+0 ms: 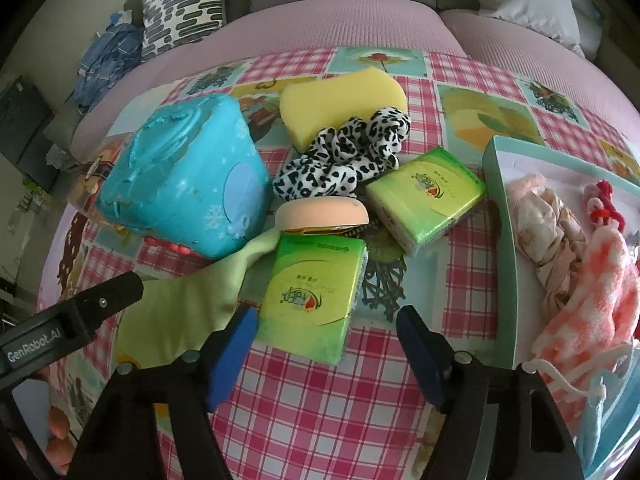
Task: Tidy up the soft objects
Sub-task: 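Grasp the lime-green cloth with the left tool while the right tool grasps the green tissue pack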
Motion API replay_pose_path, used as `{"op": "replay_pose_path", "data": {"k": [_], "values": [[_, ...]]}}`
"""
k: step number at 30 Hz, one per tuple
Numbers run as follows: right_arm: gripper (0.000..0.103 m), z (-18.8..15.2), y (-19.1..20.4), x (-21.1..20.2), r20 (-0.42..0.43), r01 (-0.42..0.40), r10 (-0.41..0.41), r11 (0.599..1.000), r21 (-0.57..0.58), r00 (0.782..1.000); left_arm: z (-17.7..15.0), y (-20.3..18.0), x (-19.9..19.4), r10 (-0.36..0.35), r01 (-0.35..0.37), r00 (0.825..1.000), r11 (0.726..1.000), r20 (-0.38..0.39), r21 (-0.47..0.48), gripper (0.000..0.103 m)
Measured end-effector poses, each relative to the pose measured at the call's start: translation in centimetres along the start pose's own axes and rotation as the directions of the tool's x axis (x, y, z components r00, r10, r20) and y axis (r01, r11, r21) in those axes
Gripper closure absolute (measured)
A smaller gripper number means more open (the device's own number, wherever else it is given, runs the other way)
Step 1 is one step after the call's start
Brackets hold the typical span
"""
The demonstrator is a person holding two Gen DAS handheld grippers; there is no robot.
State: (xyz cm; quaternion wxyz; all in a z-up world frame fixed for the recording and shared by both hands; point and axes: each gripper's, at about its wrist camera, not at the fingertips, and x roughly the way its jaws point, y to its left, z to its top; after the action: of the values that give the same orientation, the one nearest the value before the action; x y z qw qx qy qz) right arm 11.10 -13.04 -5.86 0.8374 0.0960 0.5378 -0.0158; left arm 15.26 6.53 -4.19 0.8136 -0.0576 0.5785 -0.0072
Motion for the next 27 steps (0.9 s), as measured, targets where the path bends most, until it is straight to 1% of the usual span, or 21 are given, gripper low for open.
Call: {"op": "replay_pose_path", "data": {"k": [3,5,8,9,13,16,19,23,26,27], "values": [[0.037,0.1,0.3,-0.2,0.0,0.003,-0.003,1.0,-0.013,1.0,0.0,-0.2,0.1,0.0,0.0,1.0,1.0,0.0,0.007,0.005],[0.037,0.1,0.6,-0.4,-0.004,0.008,-0.008,1.0,-0.024,1.0,0.0,-0.2,0.1,0.0,0.0,1.0,1.0,-0.001,0.009,0.005],[0.037,-0.2,1.1,-0.7,-0.004,0.068,-0.068,0.995,-0.07,0.998,0.1,-0.1,0.1,-0.001,0.001,1.0,1.0,-0.002,0.014,0.005],[0.037,-0.2,1.0,-0.9,-0.004,0.071,-0.071,0.995,-0.07,0.997,0.1,-0.1,0.1,-0.002,0.002,1.0,1.0,-0.003,0.018,0.005],[0.037,-0.2,0.3,-0.8,-0.012,0.048,-0.049,0.998,-0.05,0.999,0.1,-0.2,0.2,-0.015,0.015,1.0,0.999,-0.008,0.028,0.005],[0.037,0.1,0.3,-0.8,-0.01,0.048,-0.049,0.997,-0.052,0.999,0.2,-0.4,0.2,-0.02,0.021,1.0,0.999,-0.01,0.042,0.005],[0.037,0.3,0.4,-0.4,-0.015,0.031,-0.032,0.998,-0.047,0.999,0.2,-0.6,0.2,-0.025,0.025,1.0,0.998,-0.011,0.055,0.005],[0.037,0.6,0.9,0.6,-0.032,0.036,-0.038,0.997,-0.064,0.999,0.1,-0.8,0.2,-0.038,0.038,0.999,0.997,-0.014,0.065,0.005],[0.038,0.8,1.3,0.9,-0.028,0.036,-0.038,0.997,-0.069,0.999,0.1,-0.9,0.2,-0.041,0.042,0.999,0.996,-0.016,0.073,0.005],[0.039,0.9,1.4,0.9,-0.025,0.037,-0.039,0.997,-0.069,0.999,0.1,-1.1,0.3,-0.042,0.043,0.999,0.996,-0.018,0.076,0.005]]}}
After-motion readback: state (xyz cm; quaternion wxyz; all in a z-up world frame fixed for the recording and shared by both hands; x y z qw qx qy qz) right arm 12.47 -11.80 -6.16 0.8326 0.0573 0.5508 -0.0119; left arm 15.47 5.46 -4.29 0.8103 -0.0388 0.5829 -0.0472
